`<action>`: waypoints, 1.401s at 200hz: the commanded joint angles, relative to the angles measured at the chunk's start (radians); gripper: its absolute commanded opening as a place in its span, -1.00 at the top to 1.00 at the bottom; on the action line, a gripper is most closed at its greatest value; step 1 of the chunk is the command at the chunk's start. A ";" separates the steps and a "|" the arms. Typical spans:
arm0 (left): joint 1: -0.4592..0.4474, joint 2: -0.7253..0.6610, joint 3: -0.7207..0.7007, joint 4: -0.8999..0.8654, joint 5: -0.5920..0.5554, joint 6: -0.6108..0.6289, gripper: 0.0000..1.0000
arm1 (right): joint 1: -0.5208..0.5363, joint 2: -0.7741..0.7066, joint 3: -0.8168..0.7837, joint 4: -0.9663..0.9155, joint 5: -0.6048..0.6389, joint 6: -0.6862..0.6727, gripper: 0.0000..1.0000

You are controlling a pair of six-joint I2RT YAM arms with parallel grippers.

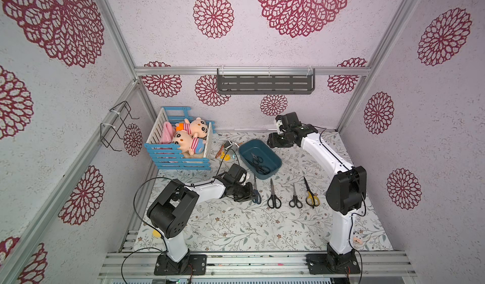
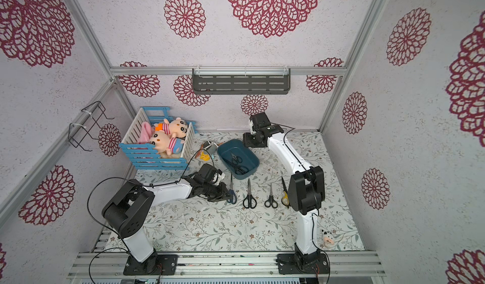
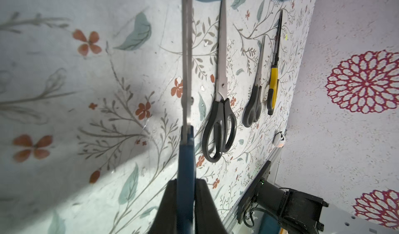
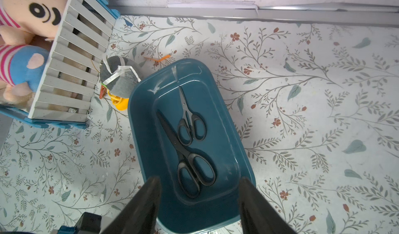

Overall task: Take the scissors out of the storage box
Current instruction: Place the scissors at the center of the board, then pick up the scissors from the storage box.

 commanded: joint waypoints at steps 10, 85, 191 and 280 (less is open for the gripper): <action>-0.004 -0.030 -0.014 -0.047 -0.013 0.047 0.92 | 0.003 -0.072 -0.011 0.045 -0.023 -0.008 -0.24; 0.014 0.023 0.035 -0.149 -0.033 0.114 0.50 | 0.081 0.042 -0.002 0.001 0.039 -0.093 -0.21; 0.179 -0.212 0.187 -0.446 -0.168 0.250 0.04 | 0.154 0.217 -0.020 0.167 0.249 -0.112 0.11; 0.243 -0.207 0.286 -0.480 -0.256 0.294 0.05 | 0.164 0.426 0.197 0.072 0.374 -0.097 0.43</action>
